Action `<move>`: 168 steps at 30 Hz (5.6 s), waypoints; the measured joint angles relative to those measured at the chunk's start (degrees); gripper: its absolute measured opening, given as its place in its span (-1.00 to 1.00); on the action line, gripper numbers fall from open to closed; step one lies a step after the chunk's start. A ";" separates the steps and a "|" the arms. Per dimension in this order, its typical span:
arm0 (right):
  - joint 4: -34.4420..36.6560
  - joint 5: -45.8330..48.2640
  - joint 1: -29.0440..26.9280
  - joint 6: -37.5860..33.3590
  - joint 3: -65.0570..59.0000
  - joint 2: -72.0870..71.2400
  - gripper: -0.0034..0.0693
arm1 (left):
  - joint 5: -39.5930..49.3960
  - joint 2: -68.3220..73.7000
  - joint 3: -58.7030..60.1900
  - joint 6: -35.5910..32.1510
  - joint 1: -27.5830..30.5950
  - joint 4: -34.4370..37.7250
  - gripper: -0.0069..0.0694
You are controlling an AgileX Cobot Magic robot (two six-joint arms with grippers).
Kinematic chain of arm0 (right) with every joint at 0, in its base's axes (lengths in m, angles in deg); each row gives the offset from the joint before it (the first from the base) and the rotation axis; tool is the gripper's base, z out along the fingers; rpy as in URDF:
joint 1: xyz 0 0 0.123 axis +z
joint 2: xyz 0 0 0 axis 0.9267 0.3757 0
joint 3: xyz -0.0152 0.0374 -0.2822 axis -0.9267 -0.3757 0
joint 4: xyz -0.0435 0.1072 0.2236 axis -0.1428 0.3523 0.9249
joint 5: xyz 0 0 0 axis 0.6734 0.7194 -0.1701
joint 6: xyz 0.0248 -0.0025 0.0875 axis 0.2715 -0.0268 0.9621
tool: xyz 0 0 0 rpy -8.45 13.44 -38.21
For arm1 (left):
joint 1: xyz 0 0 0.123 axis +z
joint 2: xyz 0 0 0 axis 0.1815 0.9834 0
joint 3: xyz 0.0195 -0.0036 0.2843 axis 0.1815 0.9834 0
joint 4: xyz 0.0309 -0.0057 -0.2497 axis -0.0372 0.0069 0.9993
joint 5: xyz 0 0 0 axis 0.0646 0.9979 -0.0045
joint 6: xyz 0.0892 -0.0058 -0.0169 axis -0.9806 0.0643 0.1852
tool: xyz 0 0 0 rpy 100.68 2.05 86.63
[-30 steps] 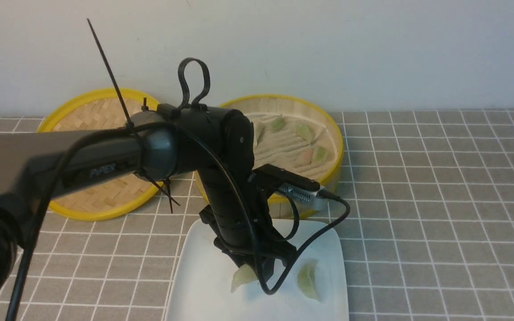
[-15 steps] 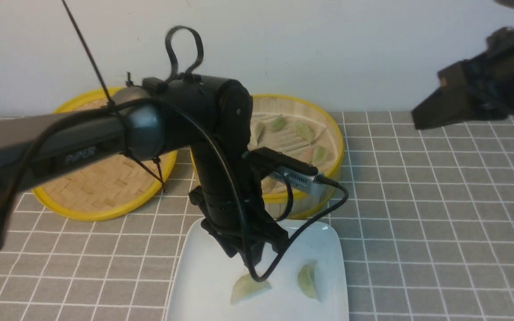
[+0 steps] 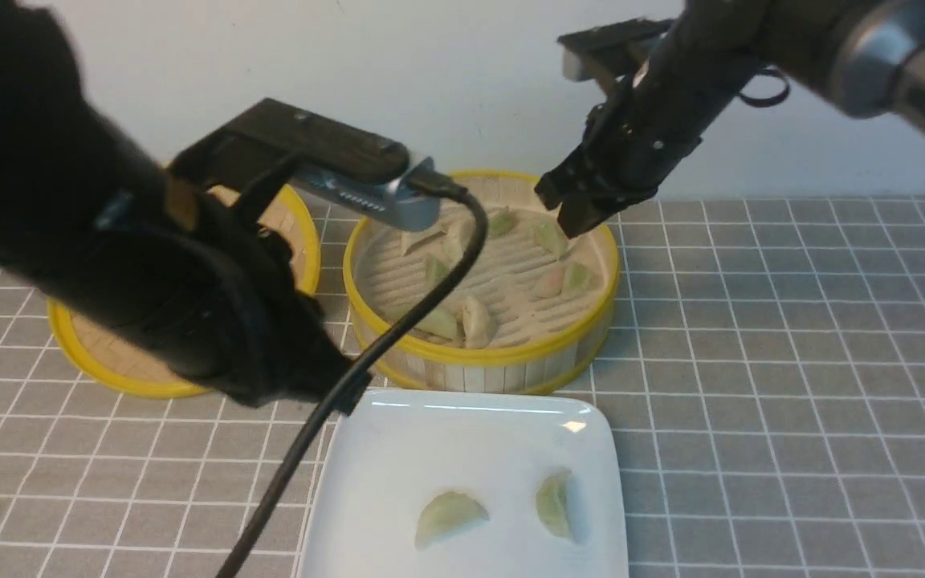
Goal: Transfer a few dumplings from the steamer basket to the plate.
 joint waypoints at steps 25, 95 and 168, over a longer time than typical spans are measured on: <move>-12.63 -0.42 2.13 4.71 10.64 16.43 0.36 | -8.41 -13.15 16.15 2.43 0.00 -0.06 -0.83; -8.73 0.66 2.34 13.62 14.49 18.10 -0.34 | -11.44 -13.15 16.15 2.43 0.00 -0.21 -0.83; -1.86 -0.51 19.49 18.67 -35.60 -51.66 -0.93 | -7.52 -13.15 16.15 -0.21 0.00 -0.36 -0.83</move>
